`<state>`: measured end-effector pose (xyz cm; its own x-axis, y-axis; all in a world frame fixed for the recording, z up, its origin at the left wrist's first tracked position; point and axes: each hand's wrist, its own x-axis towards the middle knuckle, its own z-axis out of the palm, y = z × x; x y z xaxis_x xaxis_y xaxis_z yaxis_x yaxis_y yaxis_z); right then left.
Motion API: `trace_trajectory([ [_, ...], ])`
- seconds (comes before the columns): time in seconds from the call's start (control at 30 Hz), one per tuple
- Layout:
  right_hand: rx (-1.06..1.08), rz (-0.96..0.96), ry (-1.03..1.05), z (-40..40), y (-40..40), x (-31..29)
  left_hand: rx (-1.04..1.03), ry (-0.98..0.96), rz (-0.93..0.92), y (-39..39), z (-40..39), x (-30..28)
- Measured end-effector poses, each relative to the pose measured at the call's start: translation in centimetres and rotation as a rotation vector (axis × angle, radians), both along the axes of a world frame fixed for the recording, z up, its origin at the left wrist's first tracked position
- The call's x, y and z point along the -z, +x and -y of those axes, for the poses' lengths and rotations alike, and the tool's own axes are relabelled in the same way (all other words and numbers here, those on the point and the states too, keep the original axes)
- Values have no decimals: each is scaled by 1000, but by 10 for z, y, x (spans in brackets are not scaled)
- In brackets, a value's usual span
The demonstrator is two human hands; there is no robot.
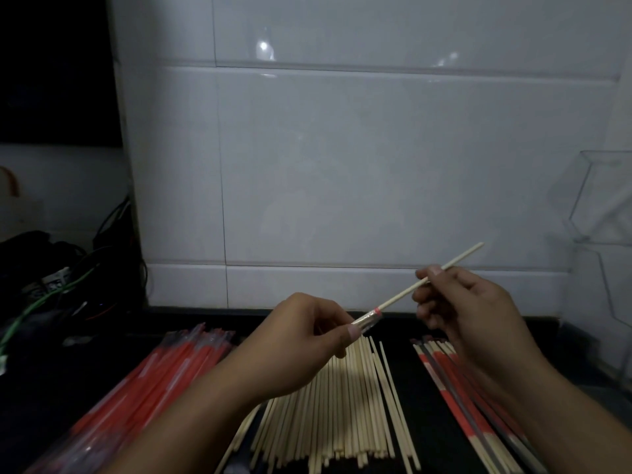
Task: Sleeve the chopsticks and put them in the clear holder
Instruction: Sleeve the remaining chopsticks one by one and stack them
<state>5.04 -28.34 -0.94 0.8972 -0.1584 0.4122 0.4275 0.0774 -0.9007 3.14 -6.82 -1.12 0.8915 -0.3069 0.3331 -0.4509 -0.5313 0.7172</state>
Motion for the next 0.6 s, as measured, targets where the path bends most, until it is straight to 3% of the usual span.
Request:
trace_trajectory([
  [0.2,-174,-91,-279,-16,-10,7,-11,23,15,0,-2,0],
  [0.43,131,92,-148,-9,-8,1,-22,24,10,2,-5,1],
  [0.6,-44,64,-385,-16,-15,5,-24,28,14,4,-4,2],
])
